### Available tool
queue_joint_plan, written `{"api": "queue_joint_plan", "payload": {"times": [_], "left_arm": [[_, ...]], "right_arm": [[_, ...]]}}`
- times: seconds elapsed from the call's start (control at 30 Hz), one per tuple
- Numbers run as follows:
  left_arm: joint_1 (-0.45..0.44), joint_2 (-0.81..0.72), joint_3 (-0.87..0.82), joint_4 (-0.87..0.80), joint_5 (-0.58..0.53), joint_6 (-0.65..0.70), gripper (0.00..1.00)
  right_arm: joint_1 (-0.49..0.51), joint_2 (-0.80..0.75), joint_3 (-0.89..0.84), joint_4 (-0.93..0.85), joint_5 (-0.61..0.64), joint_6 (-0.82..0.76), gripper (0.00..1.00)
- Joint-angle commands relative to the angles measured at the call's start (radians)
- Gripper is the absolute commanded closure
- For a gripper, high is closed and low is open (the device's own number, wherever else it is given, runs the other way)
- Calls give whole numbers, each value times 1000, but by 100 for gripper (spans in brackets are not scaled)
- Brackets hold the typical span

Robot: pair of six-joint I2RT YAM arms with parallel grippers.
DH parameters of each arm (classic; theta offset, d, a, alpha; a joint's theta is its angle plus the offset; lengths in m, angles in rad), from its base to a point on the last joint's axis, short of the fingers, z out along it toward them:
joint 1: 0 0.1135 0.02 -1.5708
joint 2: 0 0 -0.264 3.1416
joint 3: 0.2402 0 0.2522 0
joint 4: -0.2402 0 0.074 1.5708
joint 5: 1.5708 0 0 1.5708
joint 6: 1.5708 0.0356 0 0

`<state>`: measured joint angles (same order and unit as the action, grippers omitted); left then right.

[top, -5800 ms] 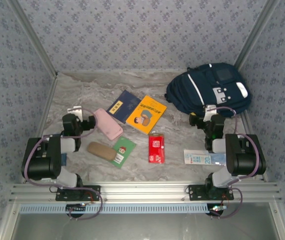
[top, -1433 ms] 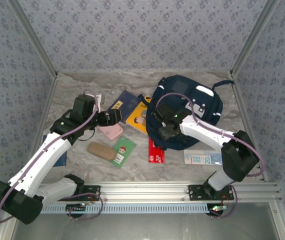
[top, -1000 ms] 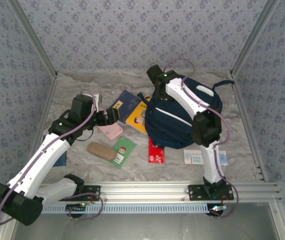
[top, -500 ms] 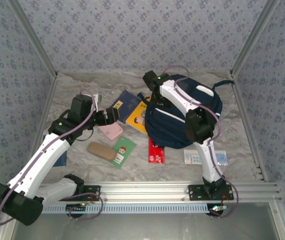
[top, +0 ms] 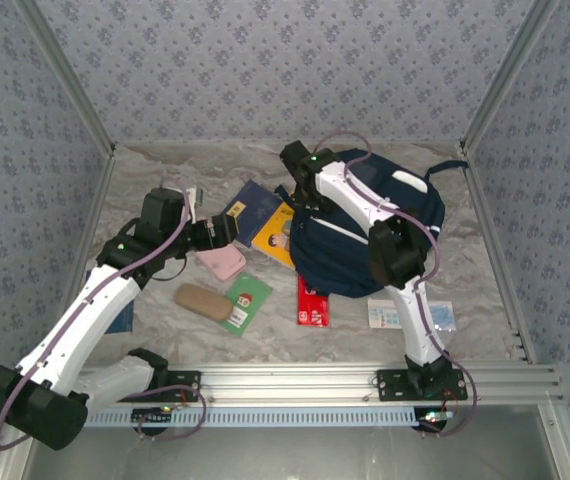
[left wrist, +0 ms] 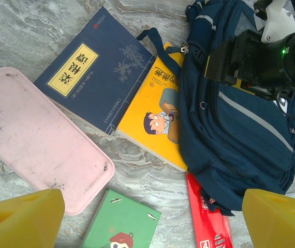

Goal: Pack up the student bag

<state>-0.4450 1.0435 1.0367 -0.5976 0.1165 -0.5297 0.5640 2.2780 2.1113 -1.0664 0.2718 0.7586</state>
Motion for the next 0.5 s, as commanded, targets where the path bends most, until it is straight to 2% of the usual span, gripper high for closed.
{"api": "queue_joint_plan", "payload": {"times": [0.0,0.17,0.37,0.47], "left_arm": [[8,3,-1,16,16,-8,11],[14,4,-2,16,19,-9,11],[23,6,-5,20,25,-15,12],[26,4,-6,21,26,-15,12]], "right_arm": [[-12,35,-34,-6,-15,-3,48],[-31,24,-145,32,-27,-1,64],[-54,-5,-225,123,-107,-58,100],[-75,-45,-241,168,-145,-109,100]]}}
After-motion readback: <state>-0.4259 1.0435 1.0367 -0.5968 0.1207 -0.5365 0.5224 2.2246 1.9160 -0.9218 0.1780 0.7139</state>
